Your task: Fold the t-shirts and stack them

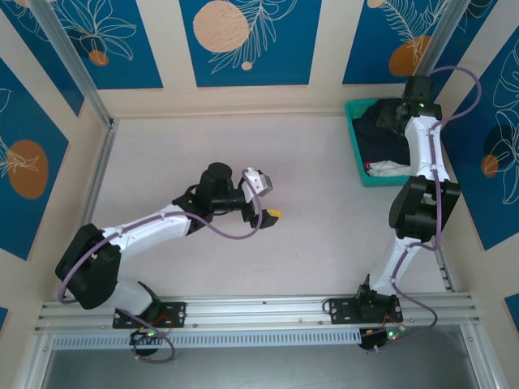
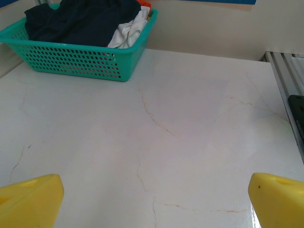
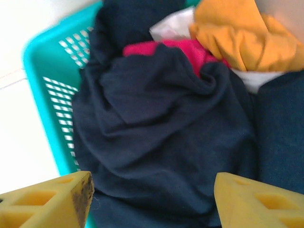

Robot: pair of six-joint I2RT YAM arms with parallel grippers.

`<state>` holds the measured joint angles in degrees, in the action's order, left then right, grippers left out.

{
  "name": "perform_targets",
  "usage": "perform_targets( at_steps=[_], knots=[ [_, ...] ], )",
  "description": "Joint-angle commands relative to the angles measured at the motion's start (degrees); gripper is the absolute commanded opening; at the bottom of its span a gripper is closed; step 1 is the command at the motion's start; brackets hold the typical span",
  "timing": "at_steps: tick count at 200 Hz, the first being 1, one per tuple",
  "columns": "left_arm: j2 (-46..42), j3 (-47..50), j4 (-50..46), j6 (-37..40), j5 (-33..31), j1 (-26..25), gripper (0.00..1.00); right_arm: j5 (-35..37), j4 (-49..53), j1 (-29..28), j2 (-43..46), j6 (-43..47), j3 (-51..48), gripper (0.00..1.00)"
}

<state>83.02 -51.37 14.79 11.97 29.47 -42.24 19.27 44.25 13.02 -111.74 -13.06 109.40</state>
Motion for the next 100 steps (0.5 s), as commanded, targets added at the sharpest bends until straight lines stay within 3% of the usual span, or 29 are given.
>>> perform_targets(
  at_steps=[1,29,73,100],
  knots=[
    [0.4,-0.8,3.4,-1.0,-0.3,-0.7,1.0,-0.2,1.4,-0.1,-3.0,-0.7,-0.9,0.75],
    [0.2,-0.9,3.7,-1.1,-0.5,-0.7,1.0,-0.2,1.4,0.5,-6.7,-0.8,0.4,0.72],
    [0.6,-2.1,4.5,-1.6,0.3,-0.7,1.0,-4.2,3.4,1.0,-6.7,-3.5,4.1,0.03],
    [1.1,-2.8,5.4,-2.0,0.8,-0.7,1.0,-5.6,2.5,1.0,-2.6,-5.6,3.6,0.0]
  ],
)
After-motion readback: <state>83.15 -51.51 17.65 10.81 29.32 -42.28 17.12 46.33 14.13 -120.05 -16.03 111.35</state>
